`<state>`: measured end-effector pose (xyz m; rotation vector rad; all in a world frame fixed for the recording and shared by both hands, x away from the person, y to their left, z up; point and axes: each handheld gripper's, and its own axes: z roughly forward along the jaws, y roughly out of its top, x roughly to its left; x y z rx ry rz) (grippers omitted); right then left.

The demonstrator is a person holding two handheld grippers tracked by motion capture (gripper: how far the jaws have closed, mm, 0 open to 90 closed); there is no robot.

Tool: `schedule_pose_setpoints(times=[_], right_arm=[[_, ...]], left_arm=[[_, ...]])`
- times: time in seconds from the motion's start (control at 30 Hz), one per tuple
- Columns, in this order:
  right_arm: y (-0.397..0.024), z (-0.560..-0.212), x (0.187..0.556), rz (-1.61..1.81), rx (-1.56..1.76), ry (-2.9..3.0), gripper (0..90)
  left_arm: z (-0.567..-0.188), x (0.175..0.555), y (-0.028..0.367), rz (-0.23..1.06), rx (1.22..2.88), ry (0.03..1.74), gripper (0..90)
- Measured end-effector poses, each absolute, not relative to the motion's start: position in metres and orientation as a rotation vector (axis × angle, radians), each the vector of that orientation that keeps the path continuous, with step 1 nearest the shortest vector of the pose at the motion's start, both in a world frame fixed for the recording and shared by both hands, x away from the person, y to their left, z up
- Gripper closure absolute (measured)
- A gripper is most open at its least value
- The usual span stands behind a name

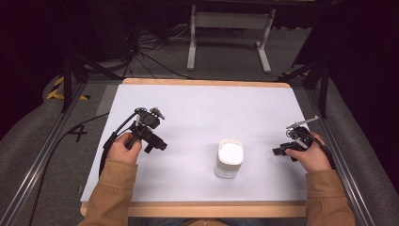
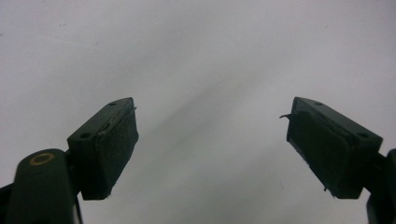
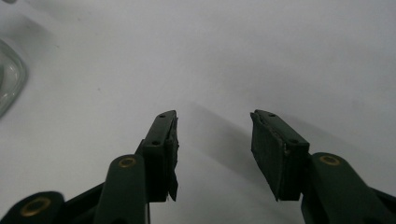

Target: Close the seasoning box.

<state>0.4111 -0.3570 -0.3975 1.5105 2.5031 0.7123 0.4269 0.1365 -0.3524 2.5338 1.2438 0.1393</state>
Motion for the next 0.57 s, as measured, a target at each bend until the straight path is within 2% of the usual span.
schedule_pose_setpoints(times=[0.57], right_arm=[[-0.3542,-0.4052,0.4129,0.666,1.511,2.534,49.4]], left_arm=[[-0.3511,0.4268,0.1365,0.142,2.539,1.234,16.7]])
